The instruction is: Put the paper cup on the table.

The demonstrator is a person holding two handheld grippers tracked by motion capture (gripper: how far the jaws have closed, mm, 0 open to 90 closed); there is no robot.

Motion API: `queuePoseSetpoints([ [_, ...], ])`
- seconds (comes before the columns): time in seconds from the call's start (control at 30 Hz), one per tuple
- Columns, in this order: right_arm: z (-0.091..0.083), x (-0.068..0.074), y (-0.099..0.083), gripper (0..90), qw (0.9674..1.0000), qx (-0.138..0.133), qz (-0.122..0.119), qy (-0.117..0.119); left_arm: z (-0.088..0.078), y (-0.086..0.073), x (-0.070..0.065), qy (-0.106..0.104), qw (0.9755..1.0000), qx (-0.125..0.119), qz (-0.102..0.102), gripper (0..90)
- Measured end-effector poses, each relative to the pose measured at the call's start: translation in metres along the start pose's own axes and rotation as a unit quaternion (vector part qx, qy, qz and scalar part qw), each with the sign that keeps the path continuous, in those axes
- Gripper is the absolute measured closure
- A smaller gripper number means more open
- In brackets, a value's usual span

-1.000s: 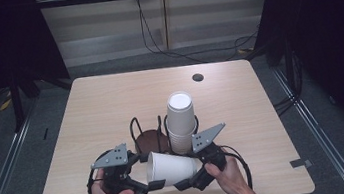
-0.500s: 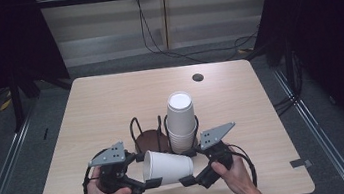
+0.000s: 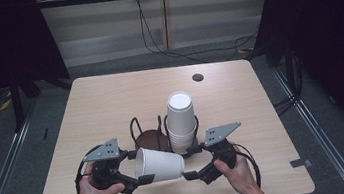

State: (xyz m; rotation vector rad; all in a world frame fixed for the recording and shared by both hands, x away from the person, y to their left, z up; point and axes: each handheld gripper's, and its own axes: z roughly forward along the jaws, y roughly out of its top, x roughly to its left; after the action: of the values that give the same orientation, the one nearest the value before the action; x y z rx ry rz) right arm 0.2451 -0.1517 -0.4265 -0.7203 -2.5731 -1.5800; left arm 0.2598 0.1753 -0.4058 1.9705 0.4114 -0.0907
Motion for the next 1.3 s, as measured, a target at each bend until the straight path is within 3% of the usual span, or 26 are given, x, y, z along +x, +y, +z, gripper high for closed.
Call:
queuePoseSetpoints([
  [0.37,-0.003,-0.004,-0.004,14.1,0.9994,-0.008,0.017,-0.029,-0.01,-0.002,0.005,0.006,0.9998,0.02,0.006,14.2],
  [0.87,-0.009,-0.006,-0.008,14.1,0.9986,-0.019,0.027,-0.042,-0.02,0.001,0.014,0.029,0.9977,0.061,-0.005,14.2],
  [1.03,-0.008,-0.004,-0.006,14.1,0.9987,-0.013,0.022,-0.043,-0.025,0.002,0.017,0.039,0.9958,0.082,-0.011,14.0],
  [1.1,-0.007,-0.004,-0.006,14.1,0.9986,-0.014,0.022,-0.045,-0.03,0.001,0.017,0.055,0.9943,0.09,-0.012,14.0],
  [1.2,-0.008,-0.003,-0.006,14.2,0.9987,-0.017,0.02,-0.045,-0.032,0.001,0.017,0.058,0.9938,0.095,-0.011,14.0],
  [1.3,-0.009,-0.003,-0.007,14.2,0.9986,-0.014,0.023,-0.046,-0.037,0.004,0.016,0.073,0.991,0.113,-0.007,14.0],
])
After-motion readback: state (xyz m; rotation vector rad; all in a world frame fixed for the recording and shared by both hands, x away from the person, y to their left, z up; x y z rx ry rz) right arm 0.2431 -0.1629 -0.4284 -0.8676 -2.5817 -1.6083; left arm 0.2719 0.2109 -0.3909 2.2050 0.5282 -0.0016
